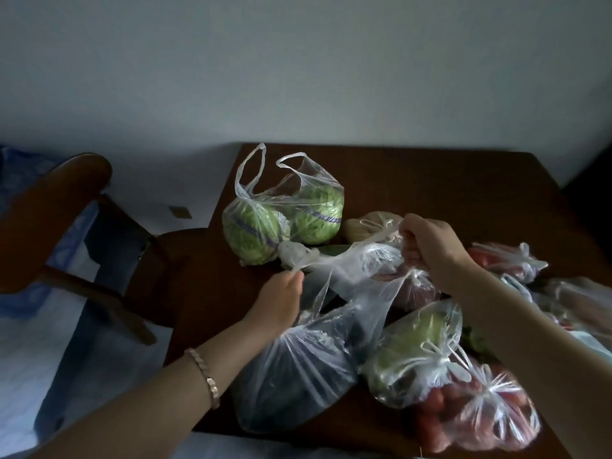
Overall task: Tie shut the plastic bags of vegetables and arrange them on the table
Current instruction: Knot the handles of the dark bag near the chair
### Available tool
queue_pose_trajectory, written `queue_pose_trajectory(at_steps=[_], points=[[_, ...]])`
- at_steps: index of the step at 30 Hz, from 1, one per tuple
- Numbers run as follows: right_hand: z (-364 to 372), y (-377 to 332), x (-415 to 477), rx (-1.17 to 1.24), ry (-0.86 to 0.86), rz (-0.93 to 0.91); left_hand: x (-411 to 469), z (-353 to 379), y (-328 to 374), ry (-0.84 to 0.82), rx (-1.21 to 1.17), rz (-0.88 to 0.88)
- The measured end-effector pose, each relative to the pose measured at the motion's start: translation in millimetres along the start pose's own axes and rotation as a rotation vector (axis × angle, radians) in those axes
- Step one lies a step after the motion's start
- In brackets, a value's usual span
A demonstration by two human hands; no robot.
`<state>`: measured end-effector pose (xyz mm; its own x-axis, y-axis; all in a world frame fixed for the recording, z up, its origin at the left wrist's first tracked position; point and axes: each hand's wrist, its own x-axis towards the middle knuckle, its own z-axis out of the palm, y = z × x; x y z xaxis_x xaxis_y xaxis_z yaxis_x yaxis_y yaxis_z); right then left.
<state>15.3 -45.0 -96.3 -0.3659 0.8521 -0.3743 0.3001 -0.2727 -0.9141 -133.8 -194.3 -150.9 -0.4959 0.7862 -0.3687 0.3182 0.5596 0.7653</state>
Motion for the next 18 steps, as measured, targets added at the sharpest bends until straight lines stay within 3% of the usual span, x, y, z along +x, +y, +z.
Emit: queue_pose_trajectory(at_steps=[4,8,11,16,18], points=[[2.9,-15.5,-20.6,-0.363,-0.068,-0.383,-0.5,-13.8,2.3,0.231,-0.077,0.046],[18.0,-14.3,-37.0,-0.409,-0.204,-0.535,-4.8,-19.6,7.2,0.340,-0.049,0.137],[26.2,-5.6,-36.4,-0.245,-0.226,-0.519,-9.9,-17.8,14.0,0.327,-0.048,0.157],[41.8,12.0,-25.0,0.308,-0.430,-0.307,-13.9,-6.8,16.2,0.316,-0.112,0.154],[48.2,17.2,-25.1,0.355,-0.455,-0.247,-13.0,-1.0,14.7,0.289,-0.139,0.234]])
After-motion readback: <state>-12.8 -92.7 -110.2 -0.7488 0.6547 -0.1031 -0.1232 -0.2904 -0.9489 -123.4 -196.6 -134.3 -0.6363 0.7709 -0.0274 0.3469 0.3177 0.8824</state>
